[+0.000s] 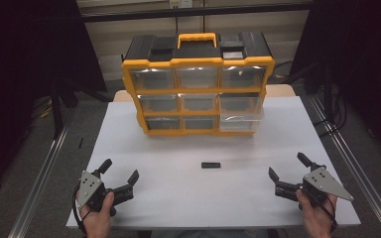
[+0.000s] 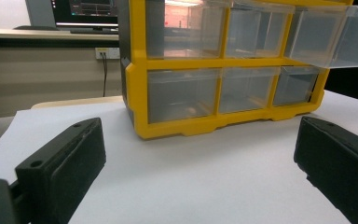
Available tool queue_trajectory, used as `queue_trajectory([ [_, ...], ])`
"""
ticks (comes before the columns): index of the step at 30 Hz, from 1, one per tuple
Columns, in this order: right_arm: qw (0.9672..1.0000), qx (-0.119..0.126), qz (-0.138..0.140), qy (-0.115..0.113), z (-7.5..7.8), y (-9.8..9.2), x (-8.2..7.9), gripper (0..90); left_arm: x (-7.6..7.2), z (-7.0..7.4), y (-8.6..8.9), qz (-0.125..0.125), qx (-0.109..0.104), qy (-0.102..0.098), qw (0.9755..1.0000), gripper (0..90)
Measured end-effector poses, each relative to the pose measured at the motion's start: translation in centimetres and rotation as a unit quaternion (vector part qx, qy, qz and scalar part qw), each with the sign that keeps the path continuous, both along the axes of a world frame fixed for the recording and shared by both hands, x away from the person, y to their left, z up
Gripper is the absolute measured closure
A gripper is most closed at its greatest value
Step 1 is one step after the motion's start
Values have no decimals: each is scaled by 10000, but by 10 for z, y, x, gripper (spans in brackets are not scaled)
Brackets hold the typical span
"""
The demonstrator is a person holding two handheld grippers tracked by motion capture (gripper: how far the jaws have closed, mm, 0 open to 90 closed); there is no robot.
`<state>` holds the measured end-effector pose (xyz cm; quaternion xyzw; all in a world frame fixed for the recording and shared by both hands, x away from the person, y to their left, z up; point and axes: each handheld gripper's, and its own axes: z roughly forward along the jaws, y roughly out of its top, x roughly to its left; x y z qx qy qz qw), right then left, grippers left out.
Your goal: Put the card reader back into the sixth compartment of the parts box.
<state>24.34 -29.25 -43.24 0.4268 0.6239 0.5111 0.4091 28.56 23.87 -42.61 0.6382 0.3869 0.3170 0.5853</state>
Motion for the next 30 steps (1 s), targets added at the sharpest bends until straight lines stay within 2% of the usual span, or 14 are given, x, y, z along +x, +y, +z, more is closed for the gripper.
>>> queue_trajectory([
  [8,10000,24,66,45,-1,0,0,6,1,0,0,-12,-2,43,10000,22],
  [13,9995,-51,221,214,-3,2,3,4,2,-1,-2,-35,-29,63,10000,22],
  [18,9993,-80,291,198,-4,6,4,5,3,-1,-1,-24,35,99,9999,21],
  [22,9985,-51,475,253,-5,8,5,4,3,-1,-3,-24,-7,98,9999,22],
  [23,9982,-33,519,290,-5,9,6,2,3,-1,-2,-28,36,103,9999,22],
  [27,9964,-46,716,444,-7,12,7,3,3,-2,-3,-24,-30,122,9999,22],
  [30,9952,-7,844,490,-8,15,8,3,3,-2,-3,-61,74,116,9999,22],
])
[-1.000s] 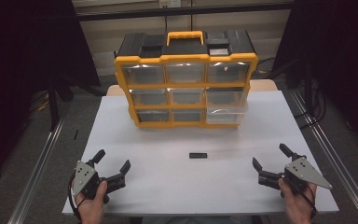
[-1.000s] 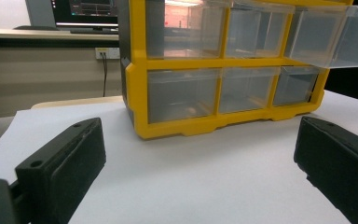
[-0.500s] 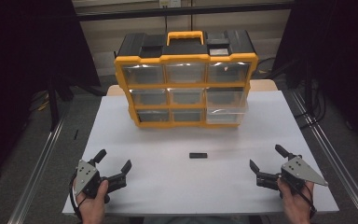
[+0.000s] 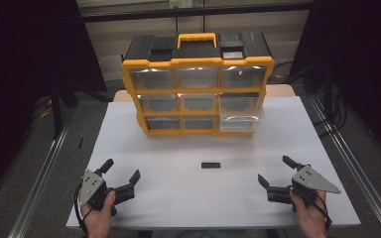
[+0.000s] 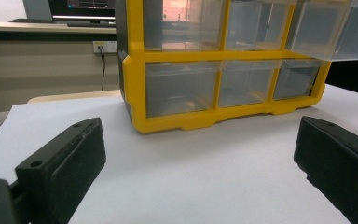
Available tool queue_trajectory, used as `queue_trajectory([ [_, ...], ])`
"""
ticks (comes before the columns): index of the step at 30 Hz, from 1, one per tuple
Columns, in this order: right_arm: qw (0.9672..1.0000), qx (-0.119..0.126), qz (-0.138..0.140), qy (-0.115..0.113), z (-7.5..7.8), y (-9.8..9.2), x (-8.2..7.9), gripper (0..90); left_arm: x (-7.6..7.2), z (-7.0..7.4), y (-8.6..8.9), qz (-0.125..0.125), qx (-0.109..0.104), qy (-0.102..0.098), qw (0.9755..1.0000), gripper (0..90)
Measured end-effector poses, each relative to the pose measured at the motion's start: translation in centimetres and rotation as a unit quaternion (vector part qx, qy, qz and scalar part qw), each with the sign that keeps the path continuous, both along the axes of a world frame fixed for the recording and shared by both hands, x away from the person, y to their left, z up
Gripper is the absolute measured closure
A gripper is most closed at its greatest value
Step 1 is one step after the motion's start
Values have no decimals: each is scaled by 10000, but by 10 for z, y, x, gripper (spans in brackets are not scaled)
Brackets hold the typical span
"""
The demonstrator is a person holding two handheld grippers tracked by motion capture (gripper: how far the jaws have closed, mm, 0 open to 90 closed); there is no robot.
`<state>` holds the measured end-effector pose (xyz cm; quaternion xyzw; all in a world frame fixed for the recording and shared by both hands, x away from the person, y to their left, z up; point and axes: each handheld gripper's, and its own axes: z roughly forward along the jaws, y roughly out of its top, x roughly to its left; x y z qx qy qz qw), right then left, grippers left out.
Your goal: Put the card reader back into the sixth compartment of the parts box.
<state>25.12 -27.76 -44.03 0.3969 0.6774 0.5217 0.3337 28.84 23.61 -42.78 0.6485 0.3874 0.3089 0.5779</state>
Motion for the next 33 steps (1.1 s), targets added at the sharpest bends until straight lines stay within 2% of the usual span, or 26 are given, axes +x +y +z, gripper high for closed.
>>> queue_trajectory([
  [5,9999,-83,145,-4,1,5,0,11,0,0,-2,-44,-62,28,10000,22],
  [8,9995,142,278,89,1,9,1,16,0,0,-1,-46,-50,14,10000,22],
  [11,9992,-67,380,38,2,16,2,16,1,0,-1,-36,-57,34,10000,22],
  [19,9978,-112,646,60,3,29,8,11,0,0,-2,-66,-35,45,10000,22],
  [22,9982,-174,573,77,3,33,10,11,0,0,-2,-58,-65,37,10000,22],
  [26,9975,-194,654,187,1,40,15,11,0,0,-2,-41,-58,29,10000,22],
  [33,9950,-218,939,250,5,58,21,31,0,0,-1,-56,-49,28,10000,22],
])
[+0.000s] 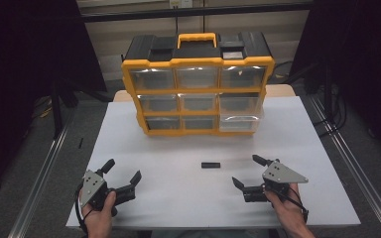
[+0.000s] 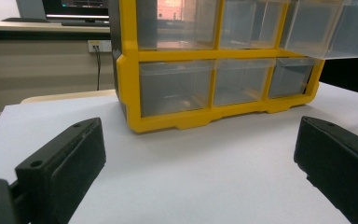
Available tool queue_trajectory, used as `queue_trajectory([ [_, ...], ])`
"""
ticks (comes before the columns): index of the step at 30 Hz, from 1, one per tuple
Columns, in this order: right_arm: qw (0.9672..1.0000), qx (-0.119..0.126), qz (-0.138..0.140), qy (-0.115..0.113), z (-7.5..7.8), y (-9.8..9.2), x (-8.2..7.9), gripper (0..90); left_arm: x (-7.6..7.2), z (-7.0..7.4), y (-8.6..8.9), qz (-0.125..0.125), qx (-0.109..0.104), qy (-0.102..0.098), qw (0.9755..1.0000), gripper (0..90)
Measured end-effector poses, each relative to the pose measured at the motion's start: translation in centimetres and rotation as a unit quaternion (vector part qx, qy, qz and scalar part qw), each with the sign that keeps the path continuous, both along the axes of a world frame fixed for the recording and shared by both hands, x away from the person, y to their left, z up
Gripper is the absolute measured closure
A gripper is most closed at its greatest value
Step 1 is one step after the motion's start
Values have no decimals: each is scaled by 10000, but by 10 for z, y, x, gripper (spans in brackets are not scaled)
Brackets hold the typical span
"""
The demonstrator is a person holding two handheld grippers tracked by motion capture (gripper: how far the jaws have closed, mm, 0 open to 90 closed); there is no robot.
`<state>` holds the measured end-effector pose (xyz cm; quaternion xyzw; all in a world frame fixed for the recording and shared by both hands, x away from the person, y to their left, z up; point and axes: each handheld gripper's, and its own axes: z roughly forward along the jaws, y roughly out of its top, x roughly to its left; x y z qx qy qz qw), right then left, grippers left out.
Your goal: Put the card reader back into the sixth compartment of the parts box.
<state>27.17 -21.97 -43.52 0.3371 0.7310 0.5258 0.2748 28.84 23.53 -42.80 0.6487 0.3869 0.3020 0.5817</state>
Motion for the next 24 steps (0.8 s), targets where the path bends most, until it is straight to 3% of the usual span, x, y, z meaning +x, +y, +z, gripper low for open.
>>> queue_trajectory([
  [5,9997,2,234,33,3,7,1,14,0,0,-1,1,-48,16,10000,22],
  [10,9987,5,472,214,5,14,5,0,1,0,0,-17,58,24,10000,22],
  [17,9979,-95,423,473,6,25,16,13,0,0,0,-44,62,33,10000,21],
  [21,9955,-89,781,534,9,34,22,7,1,-1,-1,-37,43,44,10000,22],
  [24,9938,-199,871,657,13,41,26,8,1,-1,-1,-43,45,46,10000,22],
])
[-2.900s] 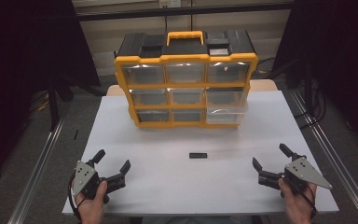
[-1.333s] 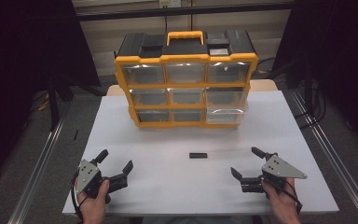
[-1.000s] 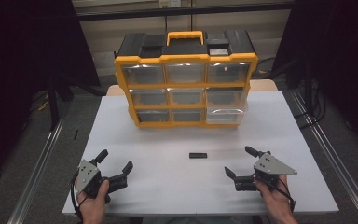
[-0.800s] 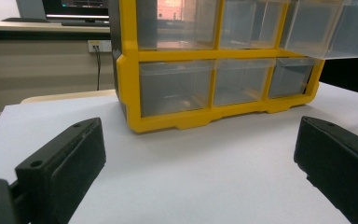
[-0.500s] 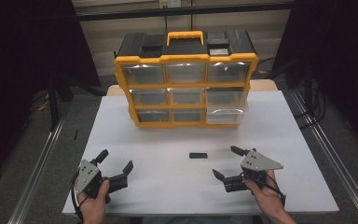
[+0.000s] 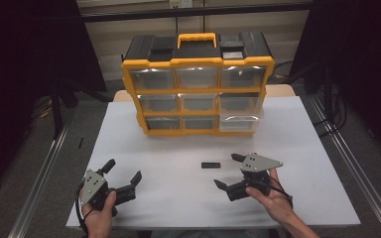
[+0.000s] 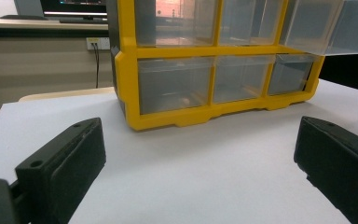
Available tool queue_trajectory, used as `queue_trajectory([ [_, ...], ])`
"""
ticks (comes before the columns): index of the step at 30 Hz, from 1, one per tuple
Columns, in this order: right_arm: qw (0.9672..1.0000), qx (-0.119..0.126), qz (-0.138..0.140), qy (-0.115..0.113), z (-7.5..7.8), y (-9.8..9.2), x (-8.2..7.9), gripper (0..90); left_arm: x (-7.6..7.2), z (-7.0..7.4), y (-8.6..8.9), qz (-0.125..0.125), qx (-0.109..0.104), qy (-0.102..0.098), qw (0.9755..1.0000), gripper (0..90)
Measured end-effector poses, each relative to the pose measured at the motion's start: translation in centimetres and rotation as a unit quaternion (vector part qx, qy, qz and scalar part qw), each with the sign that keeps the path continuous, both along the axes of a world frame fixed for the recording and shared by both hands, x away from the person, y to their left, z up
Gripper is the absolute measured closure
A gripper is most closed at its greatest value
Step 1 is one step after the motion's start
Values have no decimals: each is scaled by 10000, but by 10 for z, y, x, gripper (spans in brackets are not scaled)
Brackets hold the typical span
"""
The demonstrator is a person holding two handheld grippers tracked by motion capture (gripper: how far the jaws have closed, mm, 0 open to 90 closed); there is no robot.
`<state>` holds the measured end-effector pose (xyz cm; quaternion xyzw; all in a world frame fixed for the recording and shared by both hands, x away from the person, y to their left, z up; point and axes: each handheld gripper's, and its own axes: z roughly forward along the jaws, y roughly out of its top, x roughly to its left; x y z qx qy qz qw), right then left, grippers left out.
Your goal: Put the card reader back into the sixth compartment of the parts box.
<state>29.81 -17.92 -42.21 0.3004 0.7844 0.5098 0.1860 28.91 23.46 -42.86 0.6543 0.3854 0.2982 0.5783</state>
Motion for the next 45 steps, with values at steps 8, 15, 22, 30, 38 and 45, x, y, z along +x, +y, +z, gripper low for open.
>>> queue_trajectory([
  [8,9984,-380,223,355,5,12,15,18,0,0,1,-1,2,-2,10000,22],
  [15,9947,-697,390,645,7,20,23,23,0,0,1,-3,-19,-6,10000,22],
  [22,9893,-1030,561,873,7,24,29,29,0,0,1,-21,2,12,10000,22],
  [30,9795,-1484,835,1078,4,36,39,37,-1,1,2,4,-4,-23,10000,22],
  [38,9645,-1931,1188,1352,4,43,55,39,-1,0,2,-11,4,-20,10000,22],
  [45,9489,-2363,1381,1574,5,51,63,93,-1,0,1,-27,-21,-4,10000,22],
])
